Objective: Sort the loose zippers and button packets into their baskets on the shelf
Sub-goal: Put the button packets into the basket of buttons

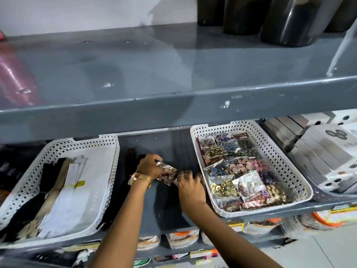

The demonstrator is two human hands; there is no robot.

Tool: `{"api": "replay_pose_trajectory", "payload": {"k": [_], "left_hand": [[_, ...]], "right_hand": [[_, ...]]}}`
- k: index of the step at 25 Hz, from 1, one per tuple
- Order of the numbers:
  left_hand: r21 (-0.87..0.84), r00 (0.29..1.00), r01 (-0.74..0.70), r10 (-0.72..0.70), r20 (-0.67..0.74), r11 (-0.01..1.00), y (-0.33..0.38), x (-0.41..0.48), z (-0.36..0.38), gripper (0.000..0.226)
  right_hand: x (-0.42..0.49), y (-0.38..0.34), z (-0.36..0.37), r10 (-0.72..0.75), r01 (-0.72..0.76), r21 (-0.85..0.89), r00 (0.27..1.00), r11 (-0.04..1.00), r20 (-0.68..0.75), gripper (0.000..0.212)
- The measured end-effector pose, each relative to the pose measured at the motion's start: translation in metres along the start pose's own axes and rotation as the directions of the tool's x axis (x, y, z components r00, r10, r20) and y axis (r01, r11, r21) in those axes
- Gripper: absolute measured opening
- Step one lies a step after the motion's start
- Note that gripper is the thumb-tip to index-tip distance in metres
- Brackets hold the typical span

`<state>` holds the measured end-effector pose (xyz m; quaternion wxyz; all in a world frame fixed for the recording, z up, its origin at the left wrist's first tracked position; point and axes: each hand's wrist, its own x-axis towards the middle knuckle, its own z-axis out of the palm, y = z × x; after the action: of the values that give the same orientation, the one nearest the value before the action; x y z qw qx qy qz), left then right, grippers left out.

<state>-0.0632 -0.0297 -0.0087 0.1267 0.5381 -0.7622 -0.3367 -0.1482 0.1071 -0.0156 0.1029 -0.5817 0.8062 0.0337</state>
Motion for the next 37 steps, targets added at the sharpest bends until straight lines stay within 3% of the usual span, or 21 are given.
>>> {"api": "replay_pose_trajectory", "payload": {"k": [3,5,8,10,12,13,16,19,24,27,29,33,37], "left_hand": [[-0.077,0.998,-0.027,0.023,-0.061,0.997,0.004,-0.001,-0.024,0.019],[-0.214,0.994,-0.048,0.026,-0.108,0.976,0.018,-0.001,-0.036,0.011],[-0.552,0.998,-0.057,0.050,-0.029,0.832,0.048,-0.001,-0.041,0.026],[-0.599,0.994,-0.097,0.111,-0.014,0.795,0.066,0.001,-0.035,0.024],[-0.557,0.985,-0.156,0.173,-0.023,0.815,0.084,0.005,-0.023,0.024],[-0.528,0.979,-0.189,0.202,-0.034,0.828,0.093,0.006,-0.016,0.028],[-0.415,0.947,-0.290,0.320,0.002,0.862,0.121,0.013,0.012,0.023],[-0.082,0.914,-0.398,0.403,0.056,0.914,0.142,0.021,0.045,0.016],[0.245,0.943,-0.332,0.312,0.118,0.911,0.147,0.021,0.086,0.011],[0.446,0.951,-0.308,0.274,0.142,0.840,0.136,0.025,0.089,0.013],[0.485,0.953,-0.302,0.257,0.159,0.821,0.133,0.025,0.085,0.020],[0.385,0.945,-0.325,0.317,0.086,0.864,0.128,0.015,0.079,0.030],[0.302,0.937,-0.277,0.327,-0.126,0.912,0.103,-0.010,0.054,0.054]], "right_hand": [[0.001,0.001,-0.015,0.075,-0.068,0.271,0.997,0.960,-0.015,0.059],[0.002,0.004,-0.024,0.054,-0.044,0.289,0.998,0.956,-0.028,0.062],[0.005,0.014,-0.035,-0.046,0.071,0.326,0.996,0.943,-0.083,0.050],[0.006,0.032,-0.056,-0.071,0.102,0.515,0.994,0.851,-0.079,0.045],[0.008,0.066,-0.083,-0.035,0.096,0.712,0.994,0.696,-0.101,0.043],[0.011,0.088,-0.096,0.016,0.108,0.729,0.987,0.676,-0.161,0.041],[0.036,0.162,-0.117,0.135,0.064,0.581,0.946,0.811,-0.294,0.037],[0.068,0.206,-0.116,0.113,-0.002,0.498,0.975,0.867,-0.193,0.025],[0.086,0.226,-0.085,-0.060,0.123,0.457,0.987,0.881,-0.152,0.020],[0.090,0.229,-0.071,-0.146,0.159,0.459,0.987,0.874,-0.064,0.020],[0.092,0.229,-0.071,-0.172,0.176,0.475,0.984,0.862,-0.052,0.020],[0.081,0.222,-0.079,-0.147,0.140,0.495,0.989,0.858,-0.025,0.024],[0.062,0.193,-0.087,-0.030,0.099,0.401,0.984,0.911,-0.174,0.034]]}}
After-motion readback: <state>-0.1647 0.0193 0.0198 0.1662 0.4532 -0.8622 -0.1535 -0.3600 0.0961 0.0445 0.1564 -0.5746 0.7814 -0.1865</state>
